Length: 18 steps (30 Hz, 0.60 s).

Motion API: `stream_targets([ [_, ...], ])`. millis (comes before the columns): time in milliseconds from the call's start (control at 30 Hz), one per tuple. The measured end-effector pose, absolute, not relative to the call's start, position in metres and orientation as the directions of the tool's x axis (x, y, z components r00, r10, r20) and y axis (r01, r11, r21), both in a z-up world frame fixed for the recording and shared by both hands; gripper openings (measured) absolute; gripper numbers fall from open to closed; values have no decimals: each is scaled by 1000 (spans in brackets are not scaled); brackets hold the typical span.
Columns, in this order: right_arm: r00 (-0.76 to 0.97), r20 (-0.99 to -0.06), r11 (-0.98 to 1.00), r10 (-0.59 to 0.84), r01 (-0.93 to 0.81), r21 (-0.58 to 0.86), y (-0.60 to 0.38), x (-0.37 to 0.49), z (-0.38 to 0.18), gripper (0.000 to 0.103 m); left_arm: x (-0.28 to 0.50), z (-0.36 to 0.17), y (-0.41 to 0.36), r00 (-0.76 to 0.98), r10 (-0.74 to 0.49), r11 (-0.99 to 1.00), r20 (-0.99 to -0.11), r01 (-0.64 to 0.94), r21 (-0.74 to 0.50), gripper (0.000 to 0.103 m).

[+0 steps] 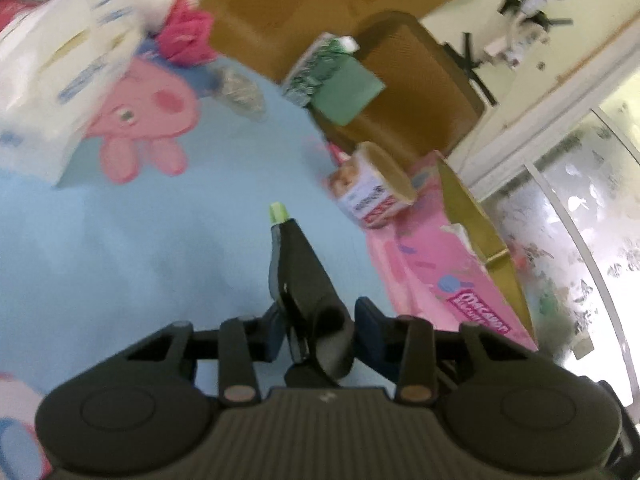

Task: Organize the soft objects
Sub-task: 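Carry the black pouch into the pink tin and open the left tool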

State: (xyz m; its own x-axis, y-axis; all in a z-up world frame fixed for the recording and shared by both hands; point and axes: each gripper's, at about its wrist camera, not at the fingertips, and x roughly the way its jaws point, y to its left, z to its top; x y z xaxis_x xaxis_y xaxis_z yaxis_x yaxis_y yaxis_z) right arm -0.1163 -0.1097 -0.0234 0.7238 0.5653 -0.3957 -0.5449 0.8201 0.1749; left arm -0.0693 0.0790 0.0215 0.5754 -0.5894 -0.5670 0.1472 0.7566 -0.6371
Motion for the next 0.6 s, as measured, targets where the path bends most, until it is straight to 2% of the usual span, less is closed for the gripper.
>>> stream_targets([
  [200,829,-290,878,478,-452,155,-149,-117,-5,51,-48,61,22,563,-624,766,-542,300,-569,37],
  [433,940,-188,956,284,-263,129,-216,-116,12,51,-15,91,-76,501,-681,733,-534,482,-481,37],
  [567,971,-179,982,161,-140,125,-249,-102,13,51,7,93,-128,467,-692,718,-551,530,-452,37],
  [600,975,-187,988,122,-101,119,-256,-98,12,51,12,92,-140,465,-690,718,-555,534,-446,40],
])
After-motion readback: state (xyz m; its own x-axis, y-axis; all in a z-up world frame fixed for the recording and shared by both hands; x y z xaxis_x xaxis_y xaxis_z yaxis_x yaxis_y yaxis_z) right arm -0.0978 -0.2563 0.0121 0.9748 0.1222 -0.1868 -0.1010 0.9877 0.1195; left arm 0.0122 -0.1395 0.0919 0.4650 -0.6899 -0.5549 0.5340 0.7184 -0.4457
